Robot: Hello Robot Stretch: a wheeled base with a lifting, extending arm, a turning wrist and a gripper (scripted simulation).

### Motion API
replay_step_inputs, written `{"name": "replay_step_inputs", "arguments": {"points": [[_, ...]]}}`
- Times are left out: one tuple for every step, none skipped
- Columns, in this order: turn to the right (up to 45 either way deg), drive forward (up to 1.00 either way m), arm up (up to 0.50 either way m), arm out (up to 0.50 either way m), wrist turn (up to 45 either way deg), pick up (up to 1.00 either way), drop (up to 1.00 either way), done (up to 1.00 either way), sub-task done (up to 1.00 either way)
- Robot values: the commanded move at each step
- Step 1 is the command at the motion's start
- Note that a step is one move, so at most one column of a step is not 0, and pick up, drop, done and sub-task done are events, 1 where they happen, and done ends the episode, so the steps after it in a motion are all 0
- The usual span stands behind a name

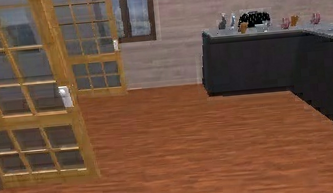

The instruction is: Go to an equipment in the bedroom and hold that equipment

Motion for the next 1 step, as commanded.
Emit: {"name": "replay_step_inputs", "arguments": {"points": [[0.0,0.35,0.0,0.0,0.0,0.0,0.0,0.0,0.0]]}}
